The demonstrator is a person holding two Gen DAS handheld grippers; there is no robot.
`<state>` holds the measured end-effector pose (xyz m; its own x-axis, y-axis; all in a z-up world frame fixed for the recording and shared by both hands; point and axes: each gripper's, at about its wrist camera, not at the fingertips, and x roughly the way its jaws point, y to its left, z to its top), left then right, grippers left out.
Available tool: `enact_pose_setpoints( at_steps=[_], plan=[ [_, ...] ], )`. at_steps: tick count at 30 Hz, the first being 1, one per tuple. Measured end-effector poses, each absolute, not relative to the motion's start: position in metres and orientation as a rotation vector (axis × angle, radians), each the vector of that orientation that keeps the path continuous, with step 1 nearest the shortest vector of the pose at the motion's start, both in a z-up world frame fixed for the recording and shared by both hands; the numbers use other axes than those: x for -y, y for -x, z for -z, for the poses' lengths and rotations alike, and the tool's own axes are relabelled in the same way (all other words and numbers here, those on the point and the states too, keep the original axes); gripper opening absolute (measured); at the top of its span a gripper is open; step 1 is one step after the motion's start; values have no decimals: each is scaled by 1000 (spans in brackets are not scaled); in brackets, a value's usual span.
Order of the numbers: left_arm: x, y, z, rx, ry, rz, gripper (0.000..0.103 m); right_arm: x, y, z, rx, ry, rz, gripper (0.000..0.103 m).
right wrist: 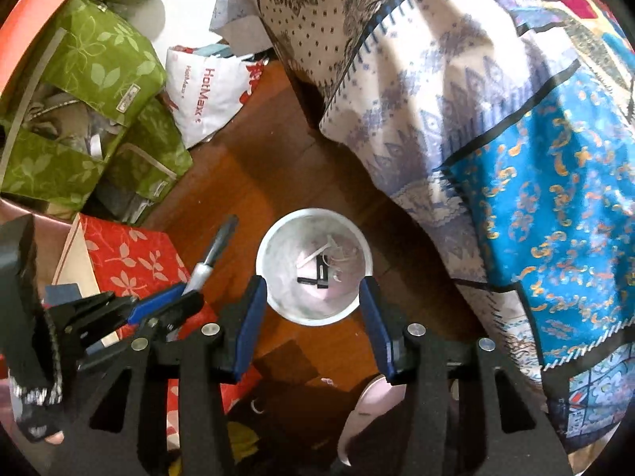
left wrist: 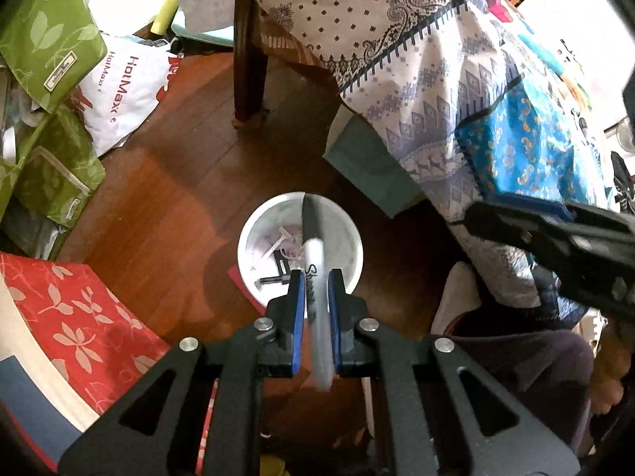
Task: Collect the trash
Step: 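Open the right gripper over the bucket while the left releases the Sharpie, then bring both open grippers back up to the items on the bed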
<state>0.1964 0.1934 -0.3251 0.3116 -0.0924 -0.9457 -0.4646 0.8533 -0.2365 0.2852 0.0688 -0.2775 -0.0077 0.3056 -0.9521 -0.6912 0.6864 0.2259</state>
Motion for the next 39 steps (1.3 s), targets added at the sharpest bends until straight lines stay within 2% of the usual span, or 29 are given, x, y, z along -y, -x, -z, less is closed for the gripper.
enact_pose_setpoints(
  at_steps=[11, 28, 30, 32, 34, 36, 39],
  plan=[
    [-180, -193, 292, -1192, 433, -282, 13, -47, -271, 241, -1258, 357, -815, 45],
    [-126, -149, 150, -885, 260, -276, 14, 22, -224, 135, -903, 293, -816, 45],
    [-118, -146, 136, -853, 246, -273, 20, 34, -218, 120, -845, 276, -804, 45],
    [-108, -143, 120, -815, 230, -270, 33, 46, -213, 107, -794, 257, -793, 45],
    [-99, -141, 108, -784, 219, -270, 50, 58, -209, 95, -747, 234, -780, 45],
    [-90, -140, 96, -751, 206, -267, 54, 71, -206, 82, -696, 207, -762, 45],
    [-76, -143, 81, -711, 191, -255, 55, 92, -203, 64, -623, 163, -727, 45]
  ],
)
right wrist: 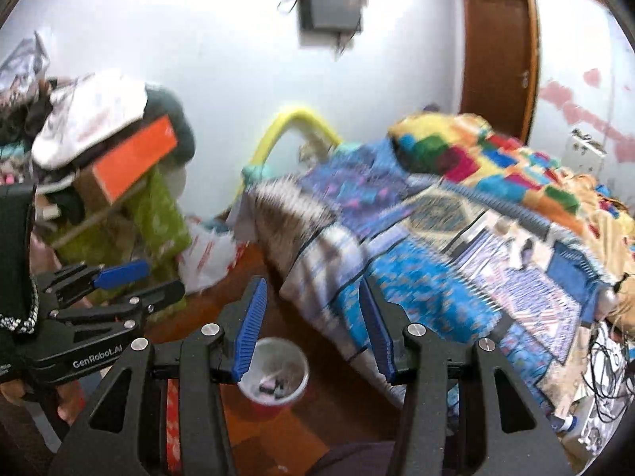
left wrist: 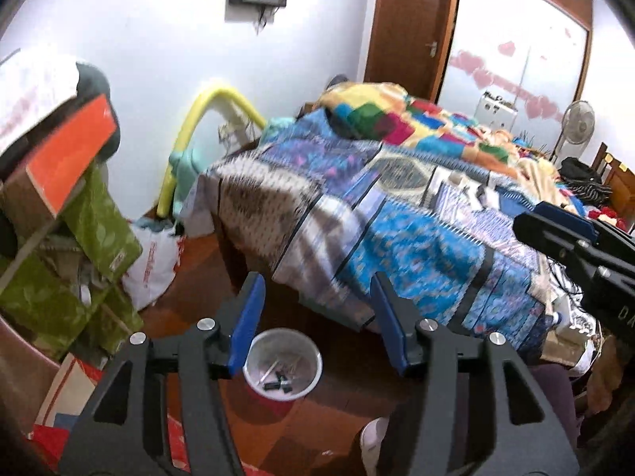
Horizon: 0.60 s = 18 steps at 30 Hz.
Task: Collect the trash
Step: 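Bring both open grippers back up to the items on the bed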
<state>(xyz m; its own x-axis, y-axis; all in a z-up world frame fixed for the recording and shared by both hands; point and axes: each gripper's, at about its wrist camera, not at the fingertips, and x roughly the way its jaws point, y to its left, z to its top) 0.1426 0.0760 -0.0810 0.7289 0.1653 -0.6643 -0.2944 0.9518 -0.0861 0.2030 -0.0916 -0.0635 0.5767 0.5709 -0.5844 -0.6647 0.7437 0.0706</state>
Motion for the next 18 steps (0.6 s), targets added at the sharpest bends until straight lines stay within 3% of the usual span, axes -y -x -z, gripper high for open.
enact_pose_setpoints(
  at_steps=[9, 14, 18],
  plan=[
    [-27, -163, 41, -606, 130, -170, 56, 150, -216, 25, -509, 90, -608, 45],
    [-1, -186, 23, -561, 127, -107, 65, 180, -228, 13, -479, 78, -537, 46],
    [22, -211, 14, -530, 100, -80, 69, 206, -239, 6, -452, 71, -476, 80]
  ],
)
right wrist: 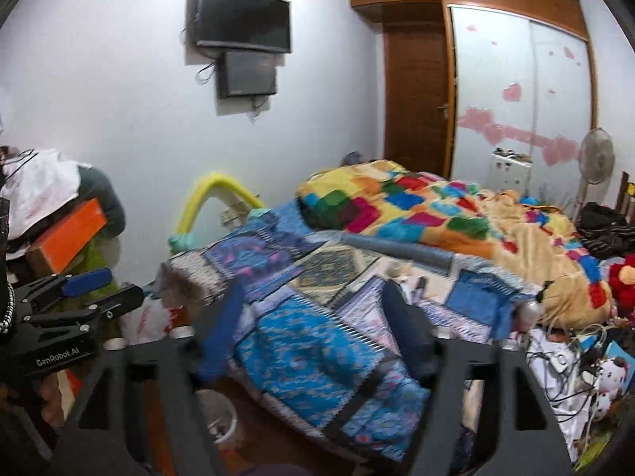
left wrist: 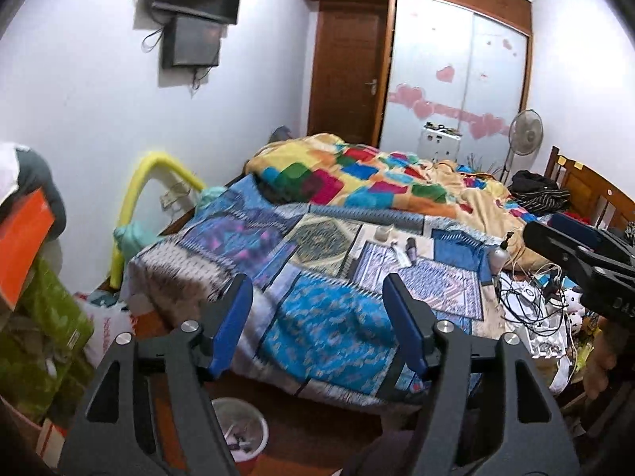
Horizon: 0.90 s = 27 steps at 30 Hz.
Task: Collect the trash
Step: 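Bring both open grippers back up to the items on the bed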
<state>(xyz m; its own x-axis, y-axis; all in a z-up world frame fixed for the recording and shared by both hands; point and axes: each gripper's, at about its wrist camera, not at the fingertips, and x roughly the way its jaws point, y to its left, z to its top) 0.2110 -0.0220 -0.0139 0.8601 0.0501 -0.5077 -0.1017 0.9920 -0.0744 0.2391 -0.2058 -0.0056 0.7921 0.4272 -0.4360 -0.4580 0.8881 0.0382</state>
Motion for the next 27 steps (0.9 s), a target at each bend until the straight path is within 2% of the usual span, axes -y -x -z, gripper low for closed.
enact_pose_setpoints(
  at_steps=[1, 4, 6, 17, 27],
  plan=[
    [27, -216, 13, -527, 95, -72, 70, 210, -241, 5, -445, 67, -463, 84],
    [41, -240, 13, -532, 83, -41, 75, 232, -252, 2, -423, 58, -401, 84],
    [52, -257, 15, -536, 75, -30, 83, 243, -261, 2, -423, 53, -374, 84],
    [89, -359, 54, -623, 70, 29, 84, 300, -336, 32, -525, 1, -237, 84],
    [102, -448, 116, -689, 85, 1, 84, 310, -412, 84, -652, -21, -193, 84]
  ],
)
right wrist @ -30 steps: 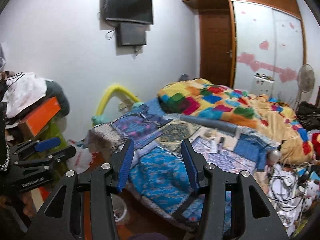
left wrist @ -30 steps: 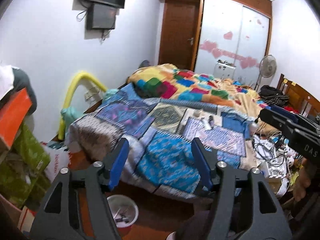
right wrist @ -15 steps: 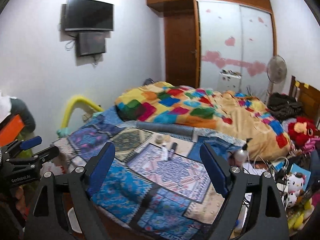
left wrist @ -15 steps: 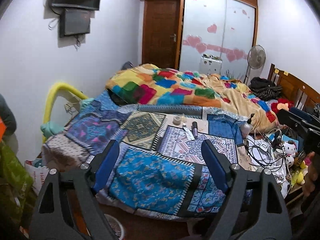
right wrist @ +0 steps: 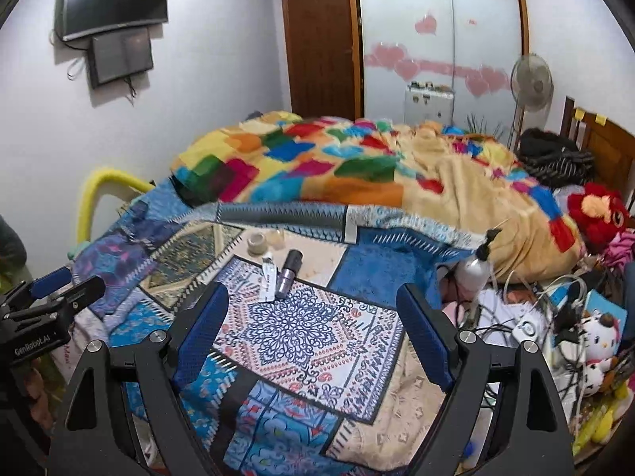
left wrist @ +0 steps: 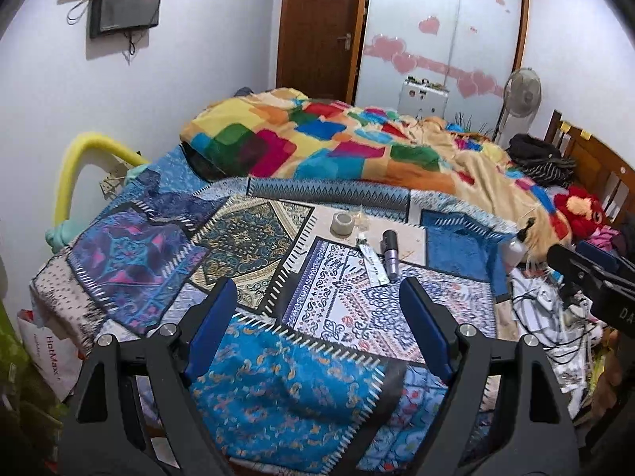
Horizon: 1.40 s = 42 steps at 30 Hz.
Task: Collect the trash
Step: 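Bring both open grippers back up to the items on the bed, then grasp the purple-capped tube with the right gripper while the left grasps the white ointment tube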
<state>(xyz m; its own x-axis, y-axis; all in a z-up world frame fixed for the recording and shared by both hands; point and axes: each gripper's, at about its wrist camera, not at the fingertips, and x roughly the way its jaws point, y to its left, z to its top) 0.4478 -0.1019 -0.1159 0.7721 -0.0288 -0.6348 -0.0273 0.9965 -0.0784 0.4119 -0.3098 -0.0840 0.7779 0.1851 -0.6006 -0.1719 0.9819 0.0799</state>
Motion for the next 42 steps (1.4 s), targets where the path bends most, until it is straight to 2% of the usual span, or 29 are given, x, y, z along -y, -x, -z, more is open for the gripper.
enact_pose_setpoints(
  at_steps=[14, 17, 19, 24, 25, 29, 30, 34, 42],
  plan=[
    [113, -546, 199, -785, 73, 70, 81, 300, -538, 186, -885, -154, -251, 84],
    [114, -564, 211, -806, 87, 91, 74, 294, -557, 199, -912, -183, -279, 76],
    [114, -572, 216, -820, 105, 107, 70, 288, -570, 207, -929, -182, -294, 64],
    [119, -590, 232, -865, 95, 135, 55, 271, -596, 227, -964, -175, -305, 47],
    [121, -592, 234, -872, 81, 133, 50, 268, -600, 231, -972, -177, -308, 44],
    [124, -599, 244, -903, 89, 142, 47, 258, -610, 240, -987, -164, -315, 39],
    [125, -601, 245, -907, 96, 148, 46, 257, -609, 240, -981, -141, -311, 28],
    [133, -612, 250, -930, 136, 174, 41, 258, -611, 241, -980, -111, -338, 26],
    [162, -646, 256, -953, 153, 175, 41, 299, -589, 232, -922, -126, -292, 26]
  ],
)
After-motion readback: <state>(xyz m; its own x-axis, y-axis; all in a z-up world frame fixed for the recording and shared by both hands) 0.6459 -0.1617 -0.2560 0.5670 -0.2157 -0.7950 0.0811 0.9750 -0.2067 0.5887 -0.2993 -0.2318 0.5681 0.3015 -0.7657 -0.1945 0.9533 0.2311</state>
